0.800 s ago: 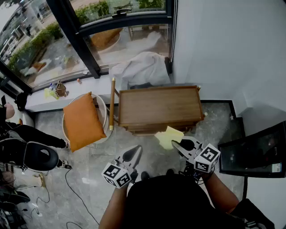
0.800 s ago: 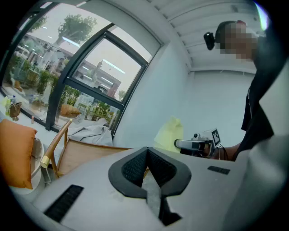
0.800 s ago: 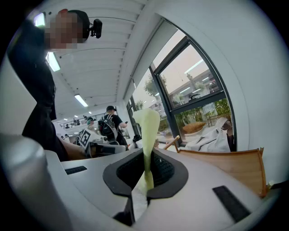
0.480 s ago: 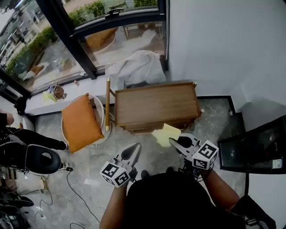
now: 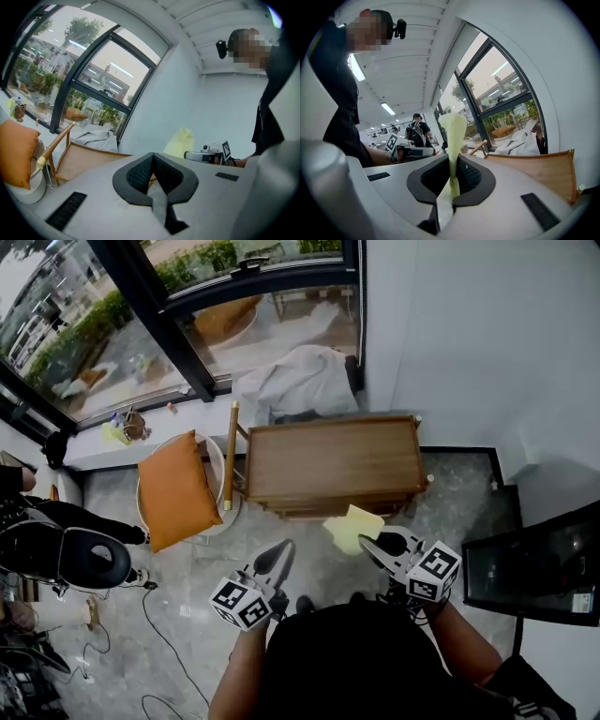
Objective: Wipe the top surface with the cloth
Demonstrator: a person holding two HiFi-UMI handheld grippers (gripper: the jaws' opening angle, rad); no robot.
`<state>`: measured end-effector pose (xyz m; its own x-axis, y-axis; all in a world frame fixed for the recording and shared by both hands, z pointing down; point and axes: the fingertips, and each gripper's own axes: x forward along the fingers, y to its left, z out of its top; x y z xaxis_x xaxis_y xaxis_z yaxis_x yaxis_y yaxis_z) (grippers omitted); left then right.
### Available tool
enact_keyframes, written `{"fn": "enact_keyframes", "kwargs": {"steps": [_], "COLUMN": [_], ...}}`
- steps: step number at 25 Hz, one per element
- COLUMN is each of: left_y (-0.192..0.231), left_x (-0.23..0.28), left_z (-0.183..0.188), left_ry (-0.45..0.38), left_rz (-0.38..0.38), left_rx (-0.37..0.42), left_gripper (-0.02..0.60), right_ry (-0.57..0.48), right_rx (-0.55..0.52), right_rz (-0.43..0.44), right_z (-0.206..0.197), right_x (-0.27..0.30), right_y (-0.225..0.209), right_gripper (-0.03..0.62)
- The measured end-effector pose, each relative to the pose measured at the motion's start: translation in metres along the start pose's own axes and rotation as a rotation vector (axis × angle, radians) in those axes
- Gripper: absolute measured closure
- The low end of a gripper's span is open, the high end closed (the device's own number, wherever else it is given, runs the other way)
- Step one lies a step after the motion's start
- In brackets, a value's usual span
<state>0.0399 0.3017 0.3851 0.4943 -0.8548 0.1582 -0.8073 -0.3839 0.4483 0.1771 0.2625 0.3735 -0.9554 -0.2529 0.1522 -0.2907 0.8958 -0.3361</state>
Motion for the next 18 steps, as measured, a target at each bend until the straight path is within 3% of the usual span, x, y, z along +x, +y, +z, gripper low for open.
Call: {"fn": "enact_keyframes", "kwargs": {"steps": [10, 18], "left_y": [0.016, 0.059], "left_x": [-0.034, -0.038], "left_z": [-0.004, -0.006], "left_ry": [-0.039, -0.012], "left_rz": [0.178, 0.178], "left_rx": [-0.038, -0.071], "left_gripper": [0.574, 0.574], "right_ry": [0.035, 0.051], "right_rx": [0.025, 0.047], "right_rz": [0.073, 0.043], "right_z": [-0.015, -0.02], "right_x": [-0.007, 0.031], "right_y": [-0.014, -0.026], "right_gripper": [0.562, 0.562]}}
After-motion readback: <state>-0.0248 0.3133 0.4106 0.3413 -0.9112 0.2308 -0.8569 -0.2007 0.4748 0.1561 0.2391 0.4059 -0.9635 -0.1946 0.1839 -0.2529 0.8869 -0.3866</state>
